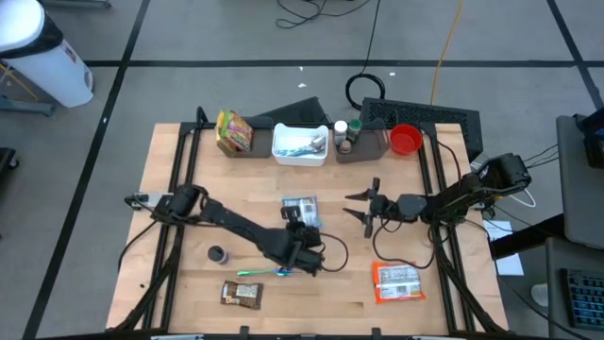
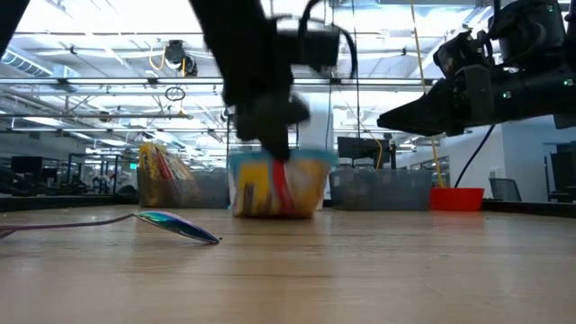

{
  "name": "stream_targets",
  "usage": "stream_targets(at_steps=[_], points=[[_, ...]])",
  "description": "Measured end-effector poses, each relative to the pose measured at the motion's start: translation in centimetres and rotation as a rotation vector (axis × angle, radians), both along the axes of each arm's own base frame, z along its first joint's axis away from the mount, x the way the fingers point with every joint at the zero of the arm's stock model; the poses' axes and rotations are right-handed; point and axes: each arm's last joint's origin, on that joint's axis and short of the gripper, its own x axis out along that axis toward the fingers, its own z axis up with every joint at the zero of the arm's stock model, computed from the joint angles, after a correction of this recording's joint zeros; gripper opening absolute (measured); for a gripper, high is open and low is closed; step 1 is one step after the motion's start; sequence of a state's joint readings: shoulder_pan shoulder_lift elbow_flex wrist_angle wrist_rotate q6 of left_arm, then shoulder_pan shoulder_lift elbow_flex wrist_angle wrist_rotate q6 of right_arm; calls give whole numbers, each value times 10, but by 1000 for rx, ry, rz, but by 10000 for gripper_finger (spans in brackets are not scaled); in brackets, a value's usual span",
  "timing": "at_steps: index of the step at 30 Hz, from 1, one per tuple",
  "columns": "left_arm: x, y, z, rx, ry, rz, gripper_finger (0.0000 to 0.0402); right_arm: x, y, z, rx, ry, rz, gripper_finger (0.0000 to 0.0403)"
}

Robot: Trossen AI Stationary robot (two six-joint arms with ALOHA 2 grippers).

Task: Pick & Place Food Item
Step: Put the blue noodle pack into the left black bin

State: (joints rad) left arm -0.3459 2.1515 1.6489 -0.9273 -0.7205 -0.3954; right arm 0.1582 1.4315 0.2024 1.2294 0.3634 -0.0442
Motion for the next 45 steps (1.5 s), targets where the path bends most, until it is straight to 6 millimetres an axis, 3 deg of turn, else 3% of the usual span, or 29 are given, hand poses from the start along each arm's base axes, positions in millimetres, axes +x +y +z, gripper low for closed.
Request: stream_targets(at_steps=[5, 10, 18, 24, 28, 32, 35, 41, 45], points=[[-9, 21, 56, 3, -40, 49, 5, 0, -4, -1, 3, 14, -20, 169], [-35, 51, 123, -33, -162, 105, 4, 0, -4, -2, 27, 16, -25, 169], [-114, 116, 223, -59, -422, 277, 3, 0, -4, -3, 27, 25, -25, 167], [-174, 168, 266, -49, -607, 469, 2, 0, -4, -3, 50, 22, -27, 164], [-194, 200, 274, -62, -626, 550, 2, 0, -4, -5, 75, 34, -30, 163], [-201, 232, 274, -123, -624, 565, 1, -1, -4, -8, 75, 67, -33, 160], [-196, 255, 268, -136, -670, 534, 1, -1, -5, -12, 109, 97, -40, 160], [-185, 294, 235, -175, -784, 458, 1, -3, -4, -20, 189, 153, -60, 156], [-187, 315, 196, -240, -775, 482, 1, -2, -4, -28, 239, 177, -75, 155]])
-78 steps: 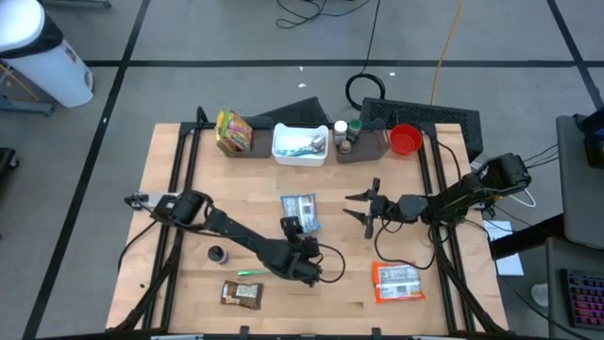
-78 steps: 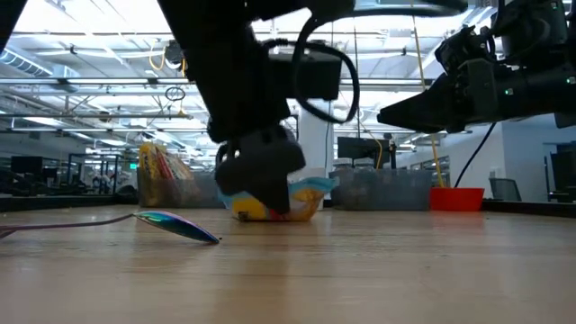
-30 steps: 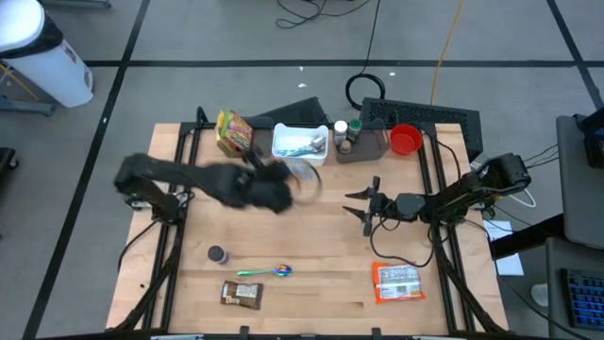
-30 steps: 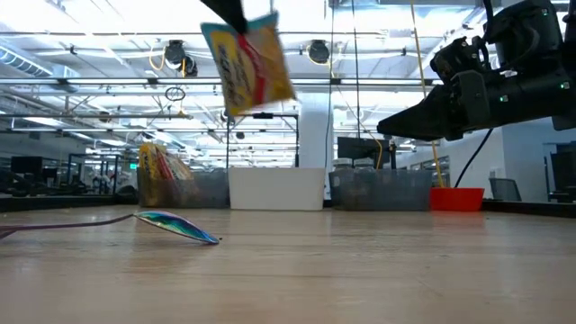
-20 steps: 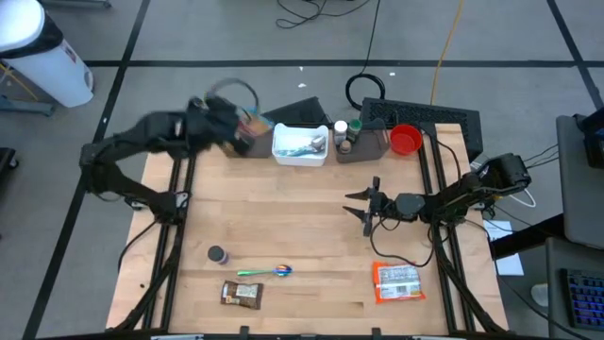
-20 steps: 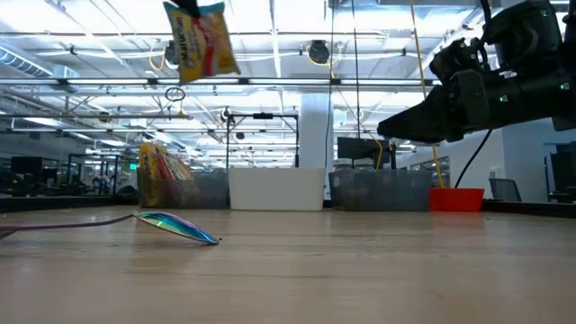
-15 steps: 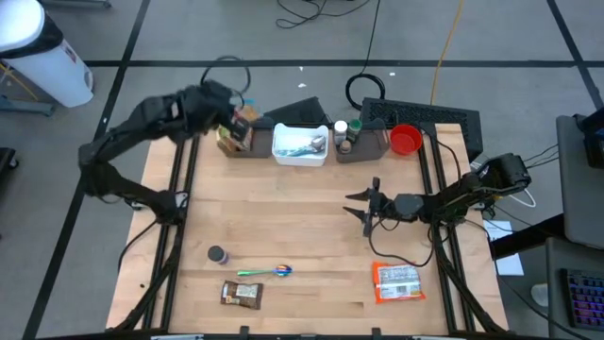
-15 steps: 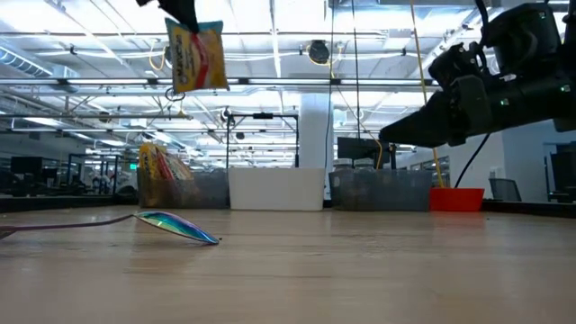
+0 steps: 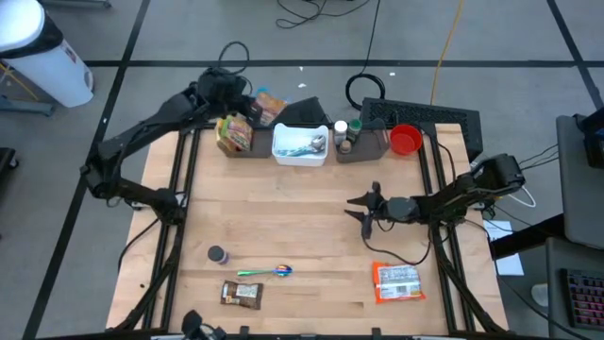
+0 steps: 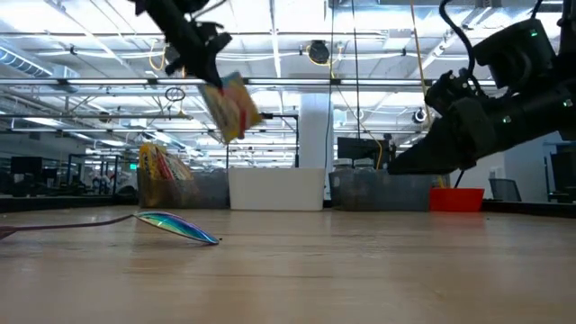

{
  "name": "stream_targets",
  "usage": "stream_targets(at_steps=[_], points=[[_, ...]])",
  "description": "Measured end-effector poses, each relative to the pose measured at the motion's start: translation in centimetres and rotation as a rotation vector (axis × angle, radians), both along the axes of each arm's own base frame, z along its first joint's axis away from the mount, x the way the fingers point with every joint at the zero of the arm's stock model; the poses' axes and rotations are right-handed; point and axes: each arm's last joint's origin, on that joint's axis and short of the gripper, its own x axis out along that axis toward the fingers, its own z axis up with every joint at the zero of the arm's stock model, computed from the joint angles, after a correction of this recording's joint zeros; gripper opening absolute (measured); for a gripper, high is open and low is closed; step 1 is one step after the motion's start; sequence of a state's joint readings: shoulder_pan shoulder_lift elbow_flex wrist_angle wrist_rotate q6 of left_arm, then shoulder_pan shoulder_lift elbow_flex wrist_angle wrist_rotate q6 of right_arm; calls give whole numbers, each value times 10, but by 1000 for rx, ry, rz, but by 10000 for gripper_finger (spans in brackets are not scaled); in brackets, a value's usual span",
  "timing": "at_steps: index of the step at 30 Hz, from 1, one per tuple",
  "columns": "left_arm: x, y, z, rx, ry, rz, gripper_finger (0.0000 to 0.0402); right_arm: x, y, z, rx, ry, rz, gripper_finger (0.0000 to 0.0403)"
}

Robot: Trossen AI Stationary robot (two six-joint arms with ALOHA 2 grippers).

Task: Pick & Place Food Item
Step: Put the blue noodle pack into the left black bin

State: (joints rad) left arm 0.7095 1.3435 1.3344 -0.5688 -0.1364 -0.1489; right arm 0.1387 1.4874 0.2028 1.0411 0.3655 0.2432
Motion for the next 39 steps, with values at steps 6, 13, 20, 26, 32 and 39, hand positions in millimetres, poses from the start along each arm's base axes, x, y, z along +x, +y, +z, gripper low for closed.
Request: stream_targets(at_steps=[6, 13, 20, 26, 32, 39], points=[[-3, 12, -47, -77, -71, -67, 0, 1, 0, -7, 0, 23, -1, 155], [-4, 15, -63, -81, -101, -102, 0, 3, -1, 0, -52, -41, -40, 155], [-14, 24, -64, -165, -173, -13, 0, 4, -1, 2, -49, -54, -45, 153], [-18, 25, -67, -219, -185, 37, 0, 5, -1, 4, -24, -85, -51, 150], [-21, 23, -71, -263, -169, 126, 0, 3, 1, 0, -26, -47, -35, 147], [-17, 14, -69, -252, -160, 229, 0, -3, 9, -9, -72, 39, -170, 138]])
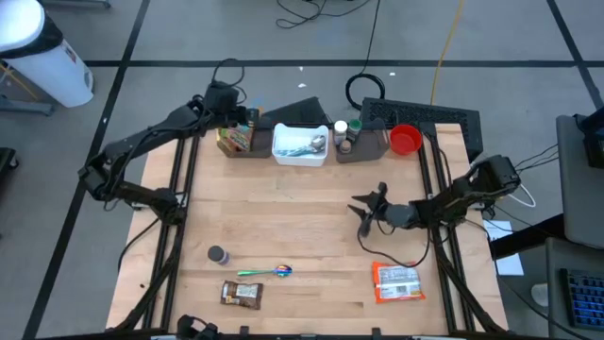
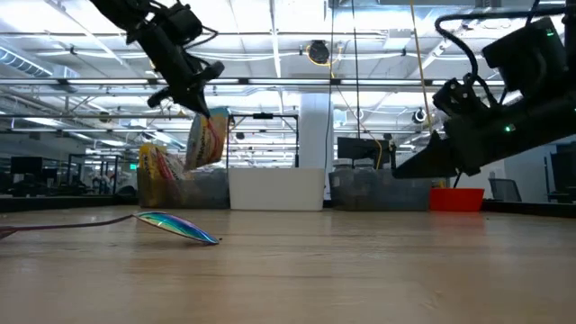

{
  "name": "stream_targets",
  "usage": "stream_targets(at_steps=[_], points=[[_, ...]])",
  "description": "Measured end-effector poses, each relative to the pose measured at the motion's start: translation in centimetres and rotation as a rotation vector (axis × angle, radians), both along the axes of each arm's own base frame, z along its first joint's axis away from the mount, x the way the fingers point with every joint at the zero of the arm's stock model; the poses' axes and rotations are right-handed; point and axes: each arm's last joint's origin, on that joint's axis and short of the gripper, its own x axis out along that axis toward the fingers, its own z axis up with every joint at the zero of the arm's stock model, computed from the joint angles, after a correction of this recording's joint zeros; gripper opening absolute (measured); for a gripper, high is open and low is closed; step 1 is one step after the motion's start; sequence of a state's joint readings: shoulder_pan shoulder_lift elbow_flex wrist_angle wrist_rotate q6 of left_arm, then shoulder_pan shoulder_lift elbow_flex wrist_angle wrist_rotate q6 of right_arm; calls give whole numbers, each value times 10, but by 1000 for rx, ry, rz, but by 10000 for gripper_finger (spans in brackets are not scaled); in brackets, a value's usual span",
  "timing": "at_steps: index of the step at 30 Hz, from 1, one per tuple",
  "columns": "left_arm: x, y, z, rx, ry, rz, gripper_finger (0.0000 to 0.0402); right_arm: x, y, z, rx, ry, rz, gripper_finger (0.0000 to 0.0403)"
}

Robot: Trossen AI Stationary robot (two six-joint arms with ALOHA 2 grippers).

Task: Pick & Place Food Item
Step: Put the blue noodle pack into the left black bin

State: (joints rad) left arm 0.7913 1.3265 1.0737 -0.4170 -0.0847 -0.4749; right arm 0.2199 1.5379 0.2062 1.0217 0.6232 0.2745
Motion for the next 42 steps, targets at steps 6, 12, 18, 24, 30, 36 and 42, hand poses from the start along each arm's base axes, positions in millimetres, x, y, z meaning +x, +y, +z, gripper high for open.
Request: stream_targets(at_steps=[6, 12, 18, 24, 30, 36, 42], points=[[-13, -22, 22, 70, -2, 145, 0, -6, 4, -7, -49, 23, -168, 134], [-23, -43, 28, 103, -65, 246, 0, -5, 4, -14, -27, 10, -201, 132], [-24, -45, 7, 102, -150, 288, 0, -1, 6, -16, 7, -42, -167, 130], [-21, -43, -7, 109, -208, 282, 0, 0, 7, -17, 9, -52, -145, 130], [-18, -44, -3, 141, -228, 240, 0, 0, 6, -17, -4, -45, -142, 130], [-19, -42, -3, 136, -228, 247, 0, 0, 6, -17, -4, -44, -143, 130], [-18, -42, -4, 141, -258, 275, 0, 0, 6, -17, -4, -45, -143, 130]])
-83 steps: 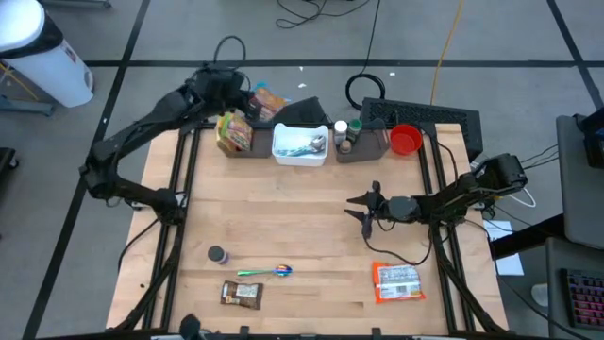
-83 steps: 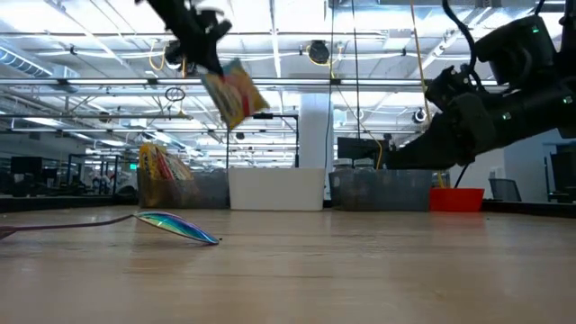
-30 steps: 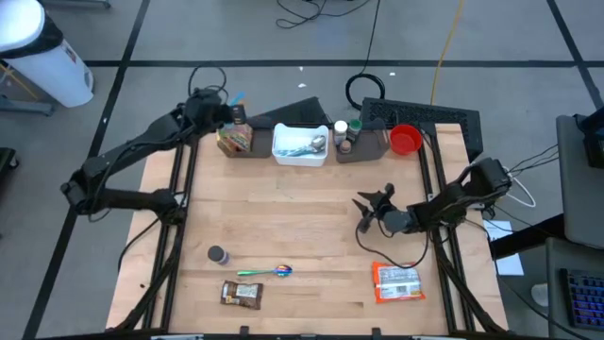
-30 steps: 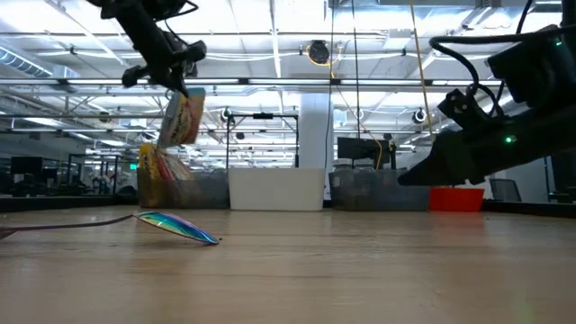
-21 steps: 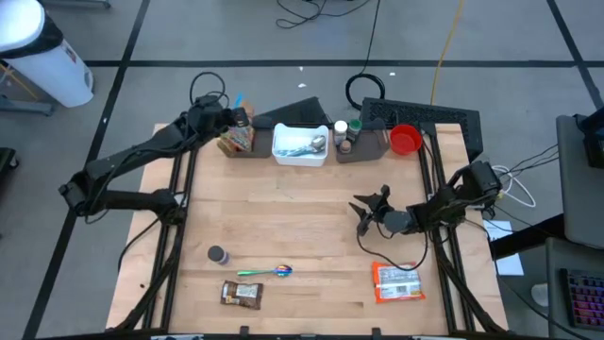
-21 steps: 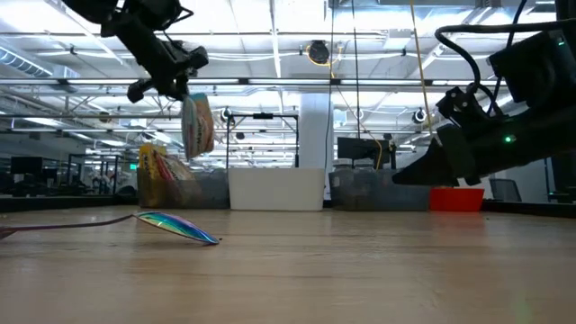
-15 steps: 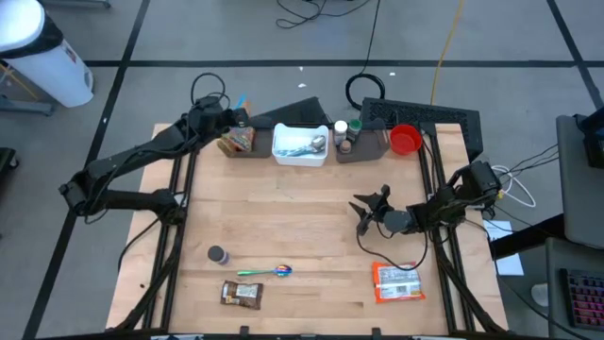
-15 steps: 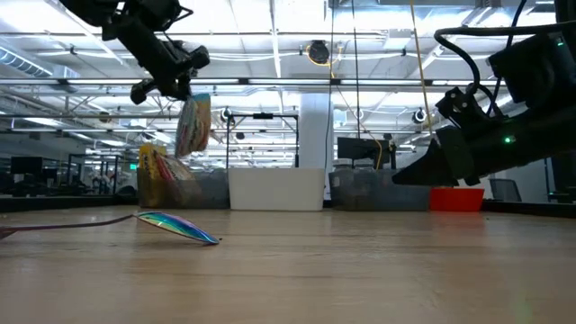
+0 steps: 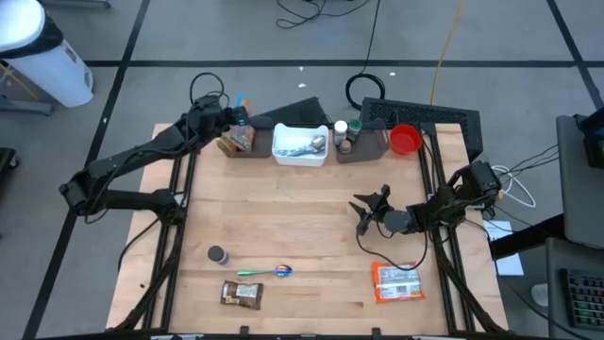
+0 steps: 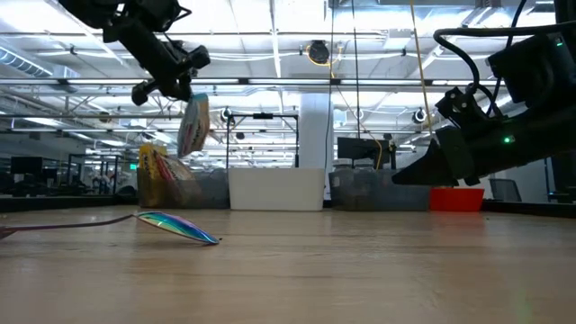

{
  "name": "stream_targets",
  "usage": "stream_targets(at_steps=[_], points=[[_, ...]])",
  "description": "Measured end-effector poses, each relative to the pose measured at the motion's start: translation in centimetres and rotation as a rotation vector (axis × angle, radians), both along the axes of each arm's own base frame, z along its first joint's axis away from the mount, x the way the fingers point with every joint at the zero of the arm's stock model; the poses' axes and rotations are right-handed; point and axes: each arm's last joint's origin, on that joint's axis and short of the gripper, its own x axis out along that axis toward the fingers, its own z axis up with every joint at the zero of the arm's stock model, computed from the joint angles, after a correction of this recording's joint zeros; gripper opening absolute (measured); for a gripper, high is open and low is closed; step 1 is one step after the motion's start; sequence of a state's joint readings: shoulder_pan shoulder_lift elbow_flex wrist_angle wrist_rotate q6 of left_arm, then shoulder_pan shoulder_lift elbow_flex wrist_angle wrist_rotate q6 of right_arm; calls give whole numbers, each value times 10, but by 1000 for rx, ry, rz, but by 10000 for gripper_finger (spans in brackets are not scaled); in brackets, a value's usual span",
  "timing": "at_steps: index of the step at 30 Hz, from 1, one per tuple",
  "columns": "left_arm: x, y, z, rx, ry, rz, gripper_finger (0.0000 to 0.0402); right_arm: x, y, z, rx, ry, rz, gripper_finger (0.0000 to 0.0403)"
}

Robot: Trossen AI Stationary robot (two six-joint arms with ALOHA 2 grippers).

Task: Pick & Place Food Item
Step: Put the blue noodle pack into the left black bin

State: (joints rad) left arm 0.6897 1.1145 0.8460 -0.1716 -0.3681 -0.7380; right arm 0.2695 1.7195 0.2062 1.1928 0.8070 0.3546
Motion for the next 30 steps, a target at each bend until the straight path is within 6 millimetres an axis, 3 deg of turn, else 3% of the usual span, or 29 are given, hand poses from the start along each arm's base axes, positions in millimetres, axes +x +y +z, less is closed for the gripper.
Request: stream_targets(at_steps=[4, 12, 30], points=[[8, -1, -16, 1, -22, -16, 0, 0, 0, 0, 0, 0, 1, 130], [3, -5, -48, -45, -36, 2, 0, 0, 0, 0, 0, 0, 1, 130], [1, -5, -54, -27, -10, -6, 0, 0, 0, 0, 9, -6, -2, 130]])
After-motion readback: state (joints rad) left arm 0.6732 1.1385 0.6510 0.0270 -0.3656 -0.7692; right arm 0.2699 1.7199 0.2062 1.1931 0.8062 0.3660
